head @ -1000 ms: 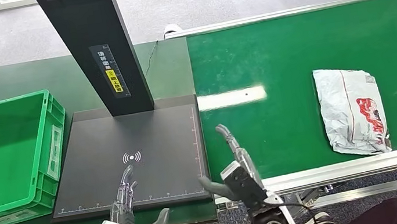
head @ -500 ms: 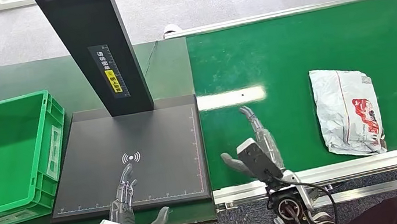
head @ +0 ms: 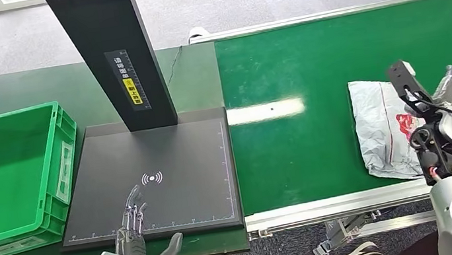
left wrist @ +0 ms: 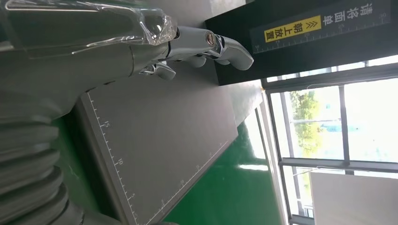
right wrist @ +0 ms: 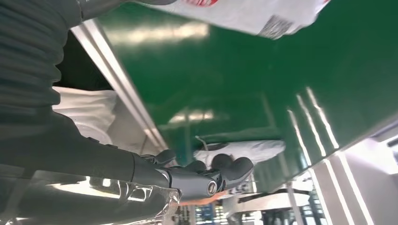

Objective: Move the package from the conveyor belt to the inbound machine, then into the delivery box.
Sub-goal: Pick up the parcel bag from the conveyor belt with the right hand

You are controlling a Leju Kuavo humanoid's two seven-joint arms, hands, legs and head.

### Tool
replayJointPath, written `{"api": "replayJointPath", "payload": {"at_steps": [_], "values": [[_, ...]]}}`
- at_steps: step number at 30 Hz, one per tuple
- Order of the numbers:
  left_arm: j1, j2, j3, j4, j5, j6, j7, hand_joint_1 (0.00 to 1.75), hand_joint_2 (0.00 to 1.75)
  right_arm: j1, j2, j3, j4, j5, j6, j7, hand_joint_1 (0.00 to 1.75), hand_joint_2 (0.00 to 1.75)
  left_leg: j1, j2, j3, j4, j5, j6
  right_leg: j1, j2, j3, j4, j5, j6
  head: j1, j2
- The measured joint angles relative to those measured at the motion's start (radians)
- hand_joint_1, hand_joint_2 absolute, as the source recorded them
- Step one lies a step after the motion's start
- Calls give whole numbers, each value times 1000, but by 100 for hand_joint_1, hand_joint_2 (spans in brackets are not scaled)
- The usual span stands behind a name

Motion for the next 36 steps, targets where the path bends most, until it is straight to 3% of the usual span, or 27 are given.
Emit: {"api": "replayJointPath", "payload": {"at_steps": [4, 8, 14, 20, 26, 34, 35, 36], "values": [[-1, 0, 13, 0, -3, -8, -5, 0, 175, 8, -23, -66, 40, -17, 53, 1, 0, 175, 0, 0, 0, 0, 0, 0, 0, 0, 0, 0, 0, 0, 0, 0], [-7, 0, 24, 11, -4, -21, -16, 0, 175, 43, -29, -138, 63, -50, 159, -84, 0, 175, 0, 0, 0, 0, 0, 0, 0, 0, 0, 0, 0, 0, 0, 0], [-29, 0, 41, 41, -8, -45, -39, 0, 175, 111, -21, -230, 80, -82, 344, -354, 0, 175, 0, 0, -1, 0, 0, 0, 0, 0, 0, 0, 0, 0, 0, 0], [-41, -2, 54, 66, -11, -54, -50, 0, 175, 149, 4, -272, 86, -94, 395, -510, 0, 175, 0, 0, 0, 0, 0, 0, 0, 0, 0, 0, 0, 0, 0, 0], [-54, -4, 63, 84, -18, -61, -52, 0, 175, 181, 36, -276, 94, -46, 426, -491, 0, 175, 0, 0, 0, 0, 0, 0, 0, 0, 0, 0, 0, 0, 0, 0], [-80, -4, 61, 117, -9, -58, -50, 0, 175, 192, 66, -252, 98, 49, 478, -349, 0, 175, 0, 0, 2, 0, 0, 0, 0, 0, 1, 0, 0, 0, 0, 0], [-82, -5, 61, 120, -8, -56, -50, 0, 175, 191, 67, -246, 98, 57, 480, -342, 21, 175, 0, 0, 2, 0, 0, 0, 0, 0, 2, 0, 0, 0, 0, 0], [-84, -5, 61, 124, -6, -54, -49, 0, 175, 191, 68, -240, 98, 65, 481, -338, 64, 175, 0, 0, 3, 0, 0, 0, 0, 0, 2, 0, 0, 0, 0, 0]]}}
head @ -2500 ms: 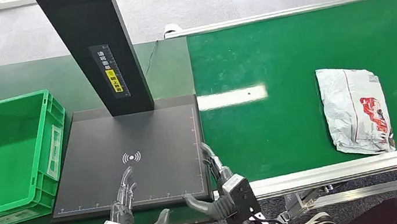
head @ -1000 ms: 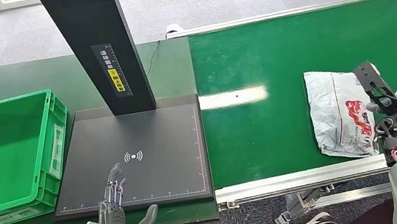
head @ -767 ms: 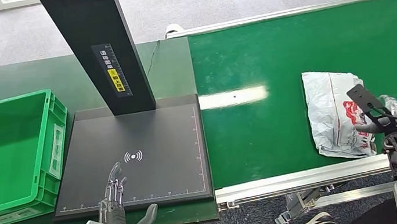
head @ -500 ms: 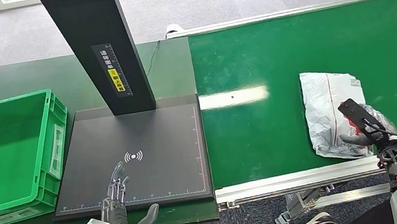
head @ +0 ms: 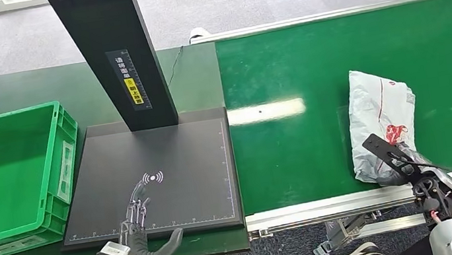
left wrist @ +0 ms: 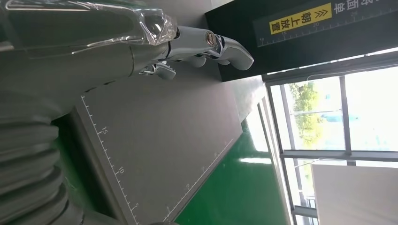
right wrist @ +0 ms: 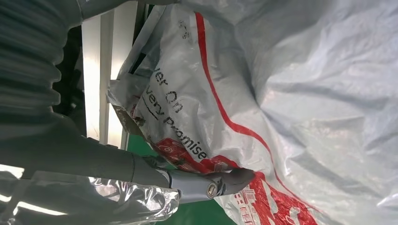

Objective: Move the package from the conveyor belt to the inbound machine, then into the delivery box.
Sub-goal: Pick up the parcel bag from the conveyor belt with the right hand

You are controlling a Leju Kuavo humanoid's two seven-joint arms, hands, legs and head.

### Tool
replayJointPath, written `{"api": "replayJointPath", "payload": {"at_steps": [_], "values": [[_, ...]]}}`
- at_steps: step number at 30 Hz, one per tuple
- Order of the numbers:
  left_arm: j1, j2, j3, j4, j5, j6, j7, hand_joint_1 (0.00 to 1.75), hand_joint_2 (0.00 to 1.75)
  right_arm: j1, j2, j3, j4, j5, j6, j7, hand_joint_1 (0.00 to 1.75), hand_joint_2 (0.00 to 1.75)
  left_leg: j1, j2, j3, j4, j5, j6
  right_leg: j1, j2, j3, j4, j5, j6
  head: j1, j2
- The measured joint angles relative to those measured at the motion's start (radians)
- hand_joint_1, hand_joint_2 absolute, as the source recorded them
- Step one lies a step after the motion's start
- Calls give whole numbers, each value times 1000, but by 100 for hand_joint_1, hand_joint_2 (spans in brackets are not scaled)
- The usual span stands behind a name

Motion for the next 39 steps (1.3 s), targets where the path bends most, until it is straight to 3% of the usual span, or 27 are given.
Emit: {"api": "replayJointPath", "payload": {"at_steps": [2, 3, 15, 18, 22, 26, 31, 36, 39], "values": [[-3, -1, 0, 6, 2, 3, 1, 0, 175, 0, 1, 10, 0, 12, 4, 3, 151, 175, 0, 0, 0, 0, 0, 0, 0, 0, 1, 0, 0, 0, 0, 0], [-3, -1, 0, 8, 3, 4, 2, 0, 175, 0, 1, 14, 0, 18, 7, 4, 175, 175, 0, 0, 0, 0, 0, 0, 0, 0, 1, 0, 0, 0, 0, 0], [-3, -1, -1, 20, 9, 8, 5, 0, 175, -11, 0, 31, -13, 36, -34, -11, 175, 175, 0, 0, 2, 0, 0, 0, 1, 0, 2, 0, 0, 0, 0, 0], [-1, -1, -1, 19, 10, 10, 5, 0, 175, -11, 6, 31, -13, 29, -97, -30, 175, 175, 1, 0, 1, 0, 0, 0, 1, 0, 2, 0, 0, 0, 0, 0], [13, -1, 0, 7, 10, 12, 7, 0, 175, -25, 26, 21, -17, -10, -274, -77, 175, 175, 1, 0, 0, 0, 0, 0, 0, 0, 2, 0, 0, 0, 0, 0], [34, -1, 0, -11, 5, 18, 7, 0, 175, -68, 45, -24, -41, -97, -473, -176, 175, 175, 0, 0, 0, 0, 1, 0, 0, 0, 1, 0, 0, 0, 0, 0], [45, -7, 0, -20, -2, 40, 6, 0, 175, -110, 59, -124, -88, -287, -638, -362, 175, 175, 0, 0, 0, 0, 1, 1, 0, -1, 1, 0, 0, 0, 0, 0], [46, -10, -3, -20, -1, 68, 3, 0, 175, -122, 68, -217, -149, -476, -676, -544, 175, 175, 0, 0, -1, 0, 0, 1, 0, 0, 1, 0, 0, 0, 0, 0], [46, -10, -7, -20, 1, 79, 1, 0, 175, -121, 85, -233, -189, -532, -663, -595, 175, 175, 0, 0, 0, 0, 0, 1, 0, 0, 1, 0, 0, 0, 0, 0]]}}
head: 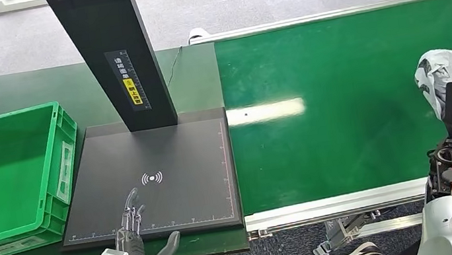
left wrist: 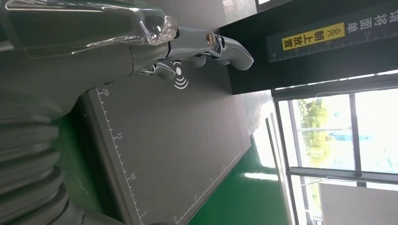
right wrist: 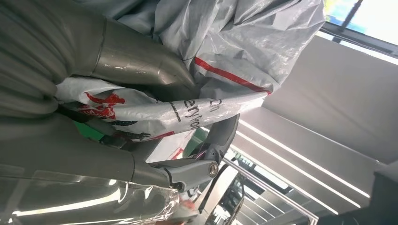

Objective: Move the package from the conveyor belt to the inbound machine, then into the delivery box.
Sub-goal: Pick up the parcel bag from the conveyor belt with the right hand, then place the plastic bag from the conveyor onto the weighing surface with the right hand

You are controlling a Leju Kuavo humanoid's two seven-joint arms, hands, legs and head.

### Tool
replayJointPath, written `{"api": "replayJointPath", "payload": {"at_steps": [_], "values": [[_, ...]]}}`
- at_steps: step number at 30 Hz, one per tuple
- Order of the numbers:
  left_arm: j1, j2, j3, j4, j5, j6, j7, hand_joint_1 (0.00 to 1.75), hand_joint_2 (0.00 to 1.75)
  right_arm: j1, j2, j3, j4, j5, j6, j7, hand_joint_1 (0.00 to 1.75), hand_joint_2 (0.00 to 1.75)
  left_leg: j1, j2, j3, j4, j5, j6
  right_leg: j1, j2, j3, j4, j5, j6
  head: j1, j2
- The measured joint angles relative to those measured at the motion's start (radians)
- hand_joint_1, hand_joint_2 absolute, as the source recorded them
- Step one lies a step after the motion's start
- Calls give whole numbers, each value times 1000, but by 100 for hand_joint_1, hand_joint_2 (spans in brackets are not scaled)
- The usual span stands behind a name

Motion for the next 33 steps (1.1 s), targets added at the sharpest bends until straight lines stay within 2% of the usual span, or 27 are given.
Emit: {"api": "replayJointPath", "payload": {"at_steps": [5, 10, 16, 23, 27, 33], "values": [[-2, -3, -10, 2, 2, 12, -2, 0, 175, 41, 61, 42, -86, -57, 31, -34, 175, 175, 0, 0, 0, 0, 0, 0, 0, 0, 0, 0, 0, 0, 0, 0], [-9, -4, -18, 10, 3, 22, -3, 0, 175, 128, 151, 172, -224, -118, 132, -33, 175, 175, 1, 0, 0, 0, 0, -1, 1, 0, 0, 0, 0, 0, 0, 0], [-12, -5, -17, 11, 5, 20, -5, 0, 175, 250, 247, 438, -382, -172, 262, 21, 175, 175, 1, 1, 0, -1, 1, -1, 1, 0, -1, 0, 0, -1, 0, 0], [-12, -4, -15, 11, 1, 16, -6, 0, 175, 335, 307, 783, -457, -240, 382, 40, 175, 175, 1, 1, 0, -1, 1, -1, 1, 1, -2, 0, -1, -1, 0, 0], [-16, -4, -17, 15, 0, 16, -7, 0, 175, 298, 315, 899, -461, -379, 454, 49, 175, 175, 1, 1, -1, -1, 1, 0, 1, 0, -2, 1, 0, -1, 0, 0], [-33, -4, -33, 20, 0, 22, -5, 0, 175, 112, 344, 956, -349, -524, 520, 77, 175, 175, 0, 2, 0, 0, 2, -1, 1, 1, -2, 1, 1, -1, 0, 0]]}}
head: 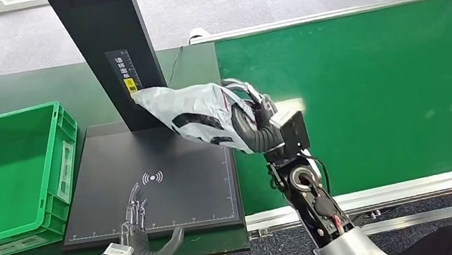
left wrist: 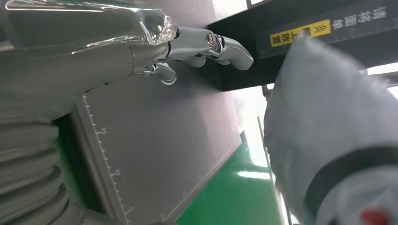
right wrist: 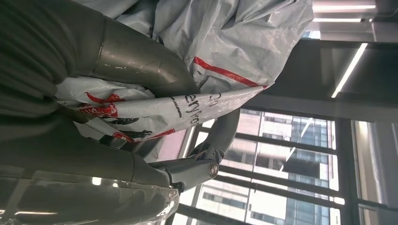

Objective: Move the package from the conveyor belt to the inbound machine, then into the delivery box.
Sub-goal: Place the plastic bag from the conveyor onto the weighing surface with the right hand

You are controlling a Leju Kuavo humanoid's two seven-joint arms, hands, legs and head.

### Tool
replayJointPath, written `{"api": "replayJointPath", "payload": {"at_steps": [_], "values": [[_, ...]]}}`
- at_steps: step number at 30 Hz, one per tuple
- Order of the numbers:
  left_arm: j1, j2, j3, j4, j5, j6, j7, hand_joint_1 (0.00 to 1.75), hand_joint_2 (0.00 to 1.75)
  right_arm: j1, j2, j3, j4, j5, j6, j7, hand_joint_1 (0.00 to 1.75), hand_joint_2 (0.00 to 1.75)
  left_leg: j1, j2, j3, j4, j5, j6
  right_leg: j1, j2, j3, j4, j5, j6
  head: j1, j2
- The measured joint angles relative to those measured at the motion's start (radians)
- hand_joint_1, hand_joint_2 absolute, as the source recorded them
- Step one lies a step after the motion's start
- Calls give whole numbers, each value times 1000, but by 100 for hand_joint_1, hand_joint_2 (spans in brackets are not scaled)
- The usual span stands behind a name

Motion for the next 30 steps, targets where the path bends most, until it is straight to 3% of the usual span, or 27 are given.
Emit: {"api": "replayJointPath", "payload": {"at_steps": [7, 18, 22, 26, 30], "values": [[5, 1, -17, -22, -7, 12, 31, 0, 175, -173, 59, 29, 198, 10, -124, 79, 175, 175, 1, 0, 0, 0, 1, -1, 1, 0, -1, 0, 0, 0, 0, 0], [2, 2, -18, -35, -14, 4, 46, 0, 175, -244, 78, 25, 396, 54, -49, 233, 174, 175, 1, -1, -1, 0, 0, -1, 1, 0, -1, 0, 0, 0, 0, 0], [2, 2, -18, -37, -15, 0, 52, 0, 175, -242, 95, 34, 439, 95, -6, 310, 5, 175, 1, 0, -1, 0, 0, -1, 1, 0, -2, 0, 0, 0, 0, 0], [1, 2, -19, -41, -16, -5, 61, 0, 175, -234, 106, 50, 467, 111, 63, 364, 0, 175, 1, 0, -1, 0, 1, -1, 1, 0, -2, 0, 0, 0, 0, 0], [1, 2, -18, -41, -16, -6, 64, 0, 175, -230, 110, 54, 481, 102, 116, 356, 0, 175, 1, 0, -1, 0, 1, -1, 1, 0, -2, 0, 0, 0, 0, 0]]}}
